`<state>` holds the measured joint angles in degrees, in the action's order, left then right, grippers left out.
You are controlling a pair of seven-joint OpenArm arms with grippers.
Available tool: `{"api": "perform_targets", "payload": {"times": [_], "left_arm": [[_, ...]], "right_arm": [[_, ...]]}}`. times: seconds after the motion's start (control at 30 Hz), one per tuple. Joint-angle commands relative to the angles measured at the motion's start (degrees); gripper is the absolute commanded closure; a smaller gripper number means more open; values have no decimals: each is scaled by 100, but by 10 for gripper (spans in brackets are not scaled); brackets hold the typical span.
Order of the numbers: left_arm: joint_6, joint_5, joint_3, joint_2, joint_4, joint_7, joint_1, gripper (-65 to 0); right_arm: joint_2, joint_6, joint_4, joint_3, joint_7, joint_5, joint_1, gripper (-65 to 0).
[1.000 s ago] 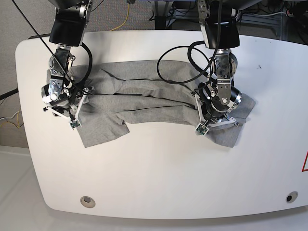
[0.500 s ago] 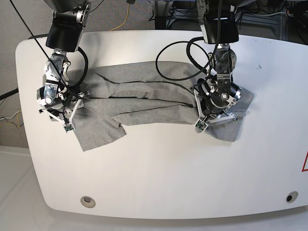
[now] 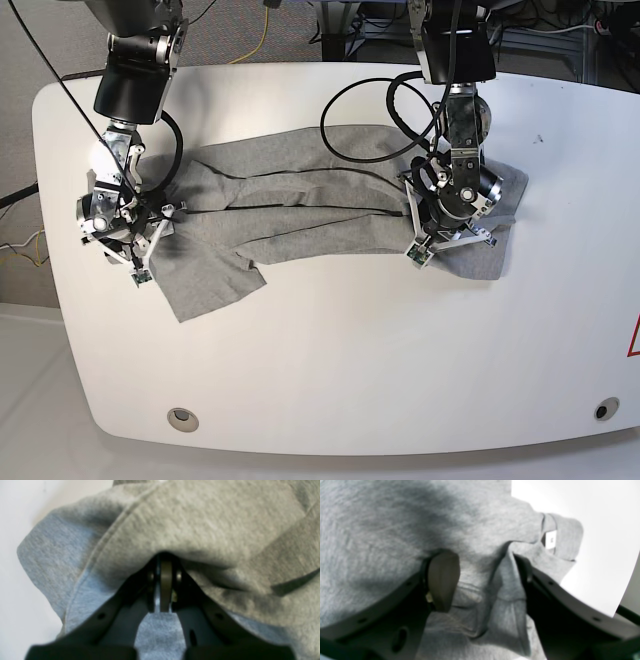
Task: Fold the T-shirt properly
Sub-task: 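Hold the shirt strip with both grippers and smooth it flat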
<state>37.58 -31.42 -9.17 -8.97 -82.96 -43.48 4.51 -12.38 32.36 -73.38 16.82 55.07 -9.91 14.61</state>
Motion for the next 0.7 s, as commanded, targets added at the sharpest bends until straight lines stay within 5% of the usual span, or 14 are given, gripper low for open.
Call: {"api": "perform_targets", "payload": {"times": [0.0,0.67], "left_arm": [[242,-282,-46,-3,133,-772,-201,-23],[242,-282,-46,110,133,-781,19,-23]], "right_arm": [[-15,4,37,-16,141,-95,47,-343],[-85,-5,73,2,141,-95,258,-343]]}}
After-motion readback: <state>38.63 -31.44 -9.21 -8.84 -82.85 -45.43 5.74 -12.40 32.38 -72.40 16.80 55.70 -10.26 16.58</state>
